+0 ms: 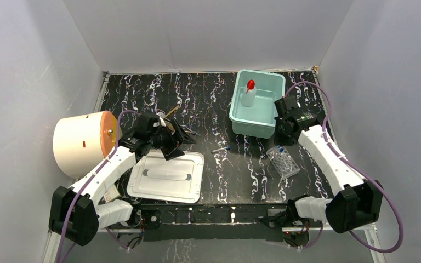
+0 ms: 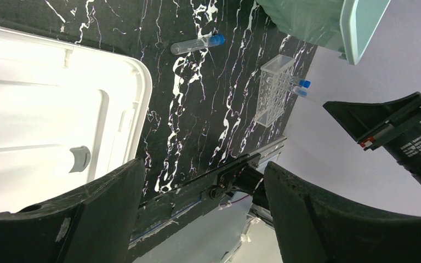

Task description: Organize the chemistry lab equipment

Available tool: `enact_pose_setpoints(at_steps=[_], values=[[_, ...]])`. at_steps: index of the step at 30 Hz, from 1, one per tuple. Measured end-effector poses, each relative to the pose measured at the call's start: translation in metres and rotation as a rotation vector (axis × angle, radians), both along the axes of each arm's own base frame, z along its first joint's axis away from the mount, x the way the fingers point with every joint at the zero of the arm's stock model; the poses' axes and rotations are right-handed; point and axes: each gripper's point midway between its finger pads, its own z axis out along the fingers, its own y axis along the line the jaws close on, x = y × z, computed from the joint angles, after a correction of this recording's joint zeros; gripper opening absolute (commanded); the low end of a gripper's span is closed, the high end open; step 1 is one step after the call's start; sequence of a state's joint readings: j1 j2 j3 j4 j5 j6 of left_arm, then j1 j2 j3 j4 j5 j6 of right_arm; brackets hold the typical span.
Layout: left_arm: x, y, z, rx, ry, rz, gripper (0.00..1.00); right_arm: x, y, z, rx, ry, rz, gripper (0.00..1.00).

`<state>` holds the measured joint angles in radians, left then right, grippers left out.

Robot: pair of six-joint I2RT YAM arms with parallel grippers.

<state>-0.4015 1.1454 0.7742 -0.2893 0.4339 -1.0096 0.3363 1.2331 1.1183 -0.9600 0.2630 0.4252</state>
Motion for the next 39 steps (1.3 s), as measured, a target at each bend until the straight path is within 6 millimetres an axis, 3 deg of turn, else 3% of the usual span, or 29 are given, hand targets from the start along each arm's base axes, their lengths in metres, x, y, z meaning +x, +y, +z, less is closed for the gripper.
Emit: enact_pose_setpoints(at_steps=[13, 39], values=[[0.001, 0.000, 0.001, -0.004, 0.000, 0.003, 0.79, 0.003, 0.001, -0.025, 0.012, 0.039, 0.030, 0.22], [-0.002, 0.001, -0.005, 0.000, 0.014, 0.005, 0.79, 0.004, 0.001, -0.046, 0.002, 0.073, 0.057, 0.22]])
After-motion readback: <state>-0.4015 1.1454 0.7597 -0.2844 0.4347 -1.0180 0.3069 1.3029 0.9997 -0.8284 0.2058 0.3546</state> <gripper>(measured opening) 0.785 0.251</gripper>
